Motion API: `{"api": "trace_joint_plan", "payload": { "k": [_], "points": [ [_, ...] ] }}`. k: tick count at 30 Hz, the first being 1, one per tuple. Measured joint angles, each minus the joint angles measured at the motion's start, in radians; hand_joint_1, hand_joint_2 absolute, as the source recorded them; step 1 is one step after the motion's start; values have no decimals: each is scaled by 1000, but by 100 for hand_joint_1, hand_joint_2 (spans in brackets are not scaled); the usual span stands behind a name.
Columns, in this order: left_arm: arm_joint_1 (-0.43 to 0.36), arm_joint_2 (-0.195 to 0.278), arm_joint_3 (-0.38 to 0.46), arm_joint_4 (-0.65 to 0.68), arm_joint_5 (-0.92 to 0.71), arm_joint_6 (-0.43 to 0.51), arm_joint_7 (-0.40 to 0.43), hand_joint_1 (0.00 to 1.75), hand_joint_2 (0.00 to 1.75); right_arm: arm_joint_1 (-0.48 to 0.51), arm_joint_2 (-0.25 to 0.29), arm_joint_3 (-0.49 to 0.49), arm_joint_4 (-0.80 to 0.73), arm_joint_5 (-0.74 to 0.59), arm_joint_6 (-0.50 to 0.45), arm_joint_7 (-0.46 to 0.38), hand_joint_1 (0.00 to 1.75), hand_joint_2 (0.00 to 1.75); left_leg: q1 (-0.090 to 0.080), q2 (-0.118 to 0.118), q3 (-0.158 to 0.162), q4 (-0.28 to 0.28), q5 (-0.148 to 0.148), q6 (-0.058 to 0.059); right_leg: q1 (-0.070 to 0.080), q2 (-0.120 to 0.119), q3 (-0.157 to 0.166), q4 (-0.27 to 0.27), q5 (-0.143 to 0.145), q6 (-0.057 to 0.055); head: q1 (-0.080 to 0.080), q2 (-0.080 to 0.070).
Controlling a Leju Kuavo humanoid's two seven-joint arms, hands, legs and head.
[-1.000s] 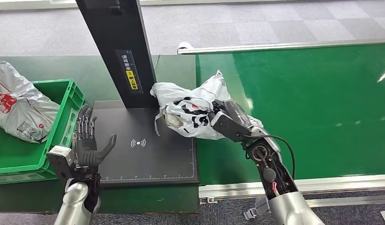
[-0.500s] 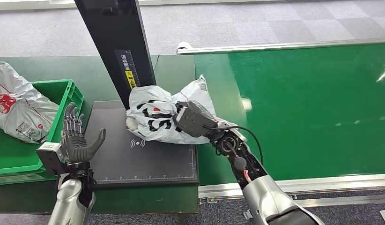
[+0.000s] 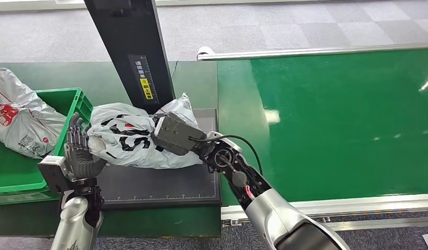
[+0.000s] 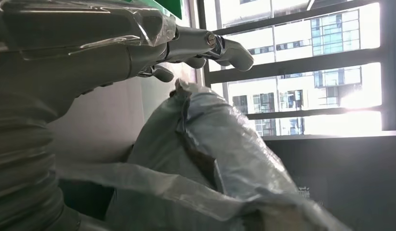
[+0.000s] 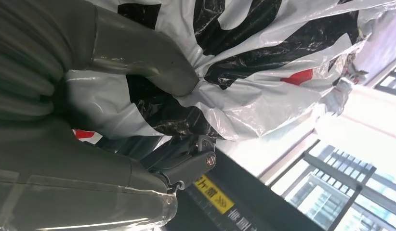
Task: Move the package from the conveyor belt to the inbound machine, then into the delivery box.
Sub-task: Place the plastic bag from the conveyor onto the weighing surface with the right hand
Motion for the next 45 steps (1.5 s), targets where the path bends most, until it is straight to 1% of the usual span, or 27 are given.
{"api": "trace_joint_plan", "payload": {
  "k": [2,6,10,15,27,30,33,37,42,45],
  "points": [
    [-9,-4,2,7,-8,-4,2,0,175,-3,0,53,2,-55,-13,15,0,175,0,0,0,0,0,0,0,0,0,0,0,0,0,0],
    [-20,-11,4,15,-23,-10,10,0,175,-4,0,150,21,-128,-39,28,0,175,0,0,0,0,0,0,0,0,0,0,0,0,0,0],
    [-20,-17,11,15,-39,-18,20,0,175,-4,-2,183,62,-126,-57,-3,0,175,0,0,0,0,0,0,0,0,0,0,0,0,0,0],
    [-20,-23,26,15,-55,-31,23,0,175,-2,-13,169,100,-85,-60,-25,0,175,0,0,0,0,0,0,0,0,0,0,0,0,0,0],
    [-20,-26,33,15,-57,-33,25,0,175,-1,-18,157,123,-82,-60,-30,0,175,0,0,0,0,0,0,0,0,0,0,0,0,0,0],
    [-23,-26,40,19,-95,-23,31,0,175,15,-29,121,127,-47,-63,-35,0,175,0,0,0,0,0,0,0,0,0,0,0,0,0,0],
    [-30,-16,55,29,-159,13,39,0,175,38,-48,72,128,-21,-62,-62,0,175,0,0,0,0,0,0,0,0,0,0,0,0,0,0],
    [-45,9,78,54,-272,107,39,0,175,73,-65,31,98,19,-57,-93,0,175,0,0,0,0,0,0,0,0,0,0,0,0,0,0],
    [-89,66,109,111,-451,277,36,0,175,142,-87,-13,6,57,-37,-118,0,175,1,0,0,0,0,0,1,0,0,0,0,0,0,0],
    [-119,105,131,137,-512,358,33,0,175,184,-104,-41,-49,54,-32,-131,0,175,1,1,0,0,0,0,1,0,0,0,0,0,0,0]
  ]
}}
